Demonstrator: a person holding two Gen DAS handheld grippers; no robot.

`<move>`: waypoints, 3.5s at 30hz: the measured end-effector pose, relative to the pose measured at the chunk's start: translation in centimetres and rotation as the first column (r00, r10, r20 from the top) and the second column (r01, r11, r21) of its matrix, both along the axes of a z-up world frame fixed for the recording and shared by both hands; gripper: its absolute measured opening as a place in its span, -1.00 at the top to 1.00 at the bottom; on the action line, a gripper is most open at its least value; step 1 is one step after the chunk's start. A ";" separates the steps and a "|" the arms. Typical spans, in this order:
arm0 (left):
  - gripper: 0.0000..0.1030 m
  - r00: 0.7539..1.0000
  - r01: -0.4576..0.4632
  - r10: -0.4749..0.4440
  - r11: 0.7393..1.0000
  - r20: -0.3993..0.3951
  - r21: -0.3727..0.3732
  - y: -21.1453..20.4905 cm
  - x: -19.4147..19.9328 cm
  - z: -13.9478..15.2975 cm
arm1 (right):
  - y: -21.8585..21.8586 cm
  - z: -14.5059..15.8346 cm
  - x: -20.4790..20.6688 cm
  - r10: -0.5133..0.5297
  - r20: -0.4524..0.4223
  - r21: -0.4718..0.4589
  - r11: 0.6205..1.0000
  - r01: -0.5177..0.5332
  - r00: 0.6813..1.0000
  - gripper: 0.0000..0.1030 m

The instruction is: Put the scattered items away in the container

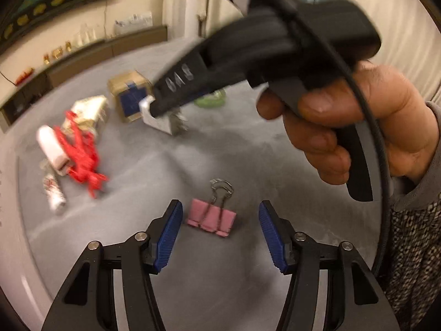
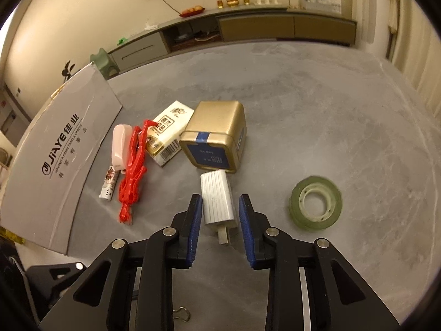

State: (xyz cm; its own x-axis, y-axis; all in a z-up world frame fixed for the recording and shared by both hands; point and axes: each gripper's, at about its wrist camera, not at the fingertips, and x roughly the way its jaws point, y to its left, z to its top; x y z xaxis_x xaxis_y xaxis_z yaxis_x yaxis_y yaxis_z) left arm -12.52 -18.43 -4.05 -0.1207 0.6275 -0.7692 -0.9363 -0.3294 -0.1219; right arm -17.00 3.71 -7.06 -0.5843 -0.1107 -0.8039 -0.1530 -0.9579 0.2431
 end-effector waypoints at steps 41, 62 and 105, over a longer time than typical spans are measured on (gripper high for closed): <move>0.31 0.949 -0.310 0.314 0.927 0.017 0.210 -6.9 -3.9 7.1 | -4.6 3.6 3.7 0.064 -0.044 0.030 0.998 -0.063 0.997 0.55; 0.31 0.903 -0.414 0.428 0.843 0.039 0.344 -12.4 -4.4 12.9 | -10.1 8.9 7.1 0.057 -0.131 0.088 0.995 -0.046 0.990 0.55; 0.31 0.774 -0.602 0.606 0.617 0.182 0.507 -26.1 -8.2 17.0 | -22.9 16.9 4.3 0.268 -0.243 0.173 0.958 -0.230 0.932 0.55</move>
